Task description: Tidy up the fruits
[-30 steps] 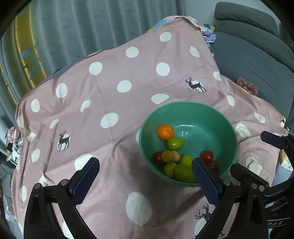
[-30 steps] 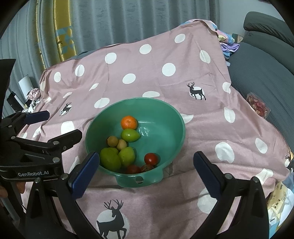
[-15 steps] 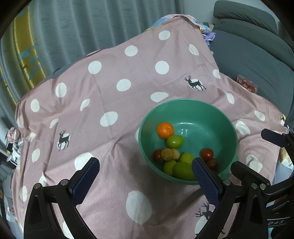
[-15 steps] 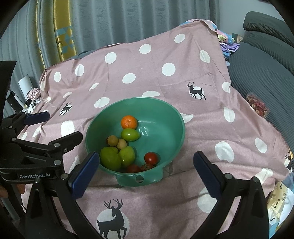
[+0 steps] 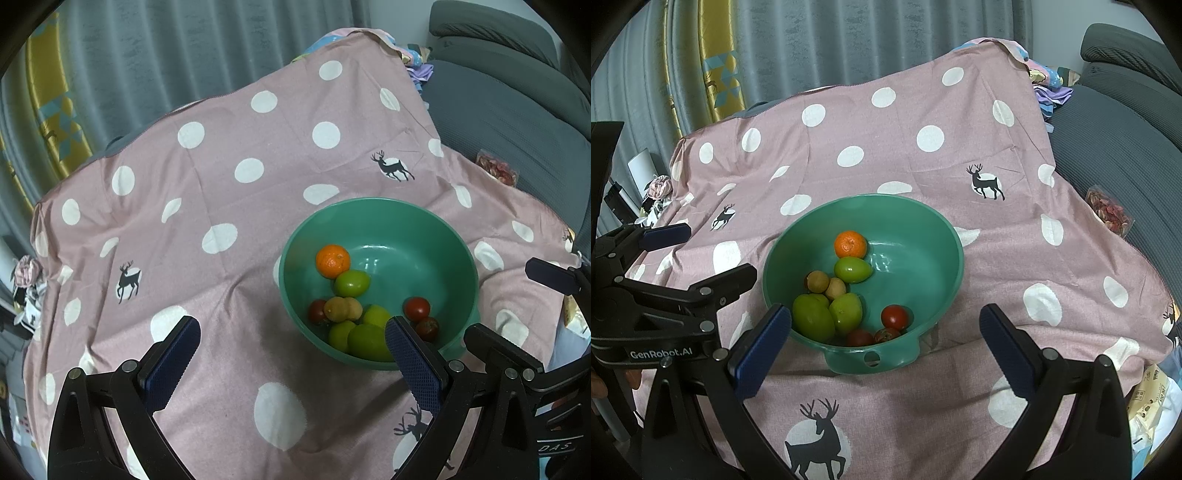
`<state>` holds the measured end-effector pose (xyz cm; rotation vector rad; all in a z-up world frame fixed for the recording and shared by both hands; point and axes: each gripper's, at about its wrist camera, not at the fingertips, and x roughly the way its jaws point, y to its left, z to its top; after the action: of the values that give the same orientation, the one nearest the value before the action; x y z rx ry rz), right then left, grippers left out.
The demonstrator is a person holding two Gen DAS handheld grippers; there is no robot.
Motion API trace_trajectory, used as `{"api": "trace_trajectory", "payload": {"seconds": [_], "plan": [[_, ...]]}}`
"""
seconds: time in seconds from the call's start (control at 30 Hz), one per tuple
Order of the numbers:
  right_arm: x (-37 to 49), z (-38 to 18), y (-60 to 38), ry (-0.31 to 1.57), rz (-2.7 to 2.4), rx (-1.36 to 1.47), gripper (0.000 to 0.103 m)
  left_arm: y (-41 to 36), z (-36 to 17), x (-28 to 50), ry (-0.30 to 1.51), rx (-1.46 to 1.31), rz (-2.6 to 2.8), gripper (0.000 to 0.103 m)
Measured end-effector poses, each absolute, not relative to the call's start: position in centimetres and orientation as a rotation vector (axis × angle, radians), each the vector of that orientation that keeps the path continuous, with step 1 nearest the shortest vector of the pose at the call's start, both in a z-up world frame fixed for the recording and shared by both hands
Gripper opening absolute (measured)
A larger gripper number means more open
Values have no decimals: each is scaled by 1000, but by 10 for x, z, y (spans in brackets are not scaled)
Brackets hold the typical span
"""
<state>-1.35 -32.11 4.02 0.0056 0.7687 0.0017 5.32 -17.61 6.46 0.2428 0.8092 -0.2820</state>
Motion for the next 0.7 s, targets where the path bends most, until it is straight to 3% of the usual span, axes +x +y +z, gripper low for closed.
{"api": "trace_trajectory", "payload": {"seconds": [0.7], "plan": [[-14,40,-321,765,2,3,103,-176,65,51,802,250,-279,100]]}}
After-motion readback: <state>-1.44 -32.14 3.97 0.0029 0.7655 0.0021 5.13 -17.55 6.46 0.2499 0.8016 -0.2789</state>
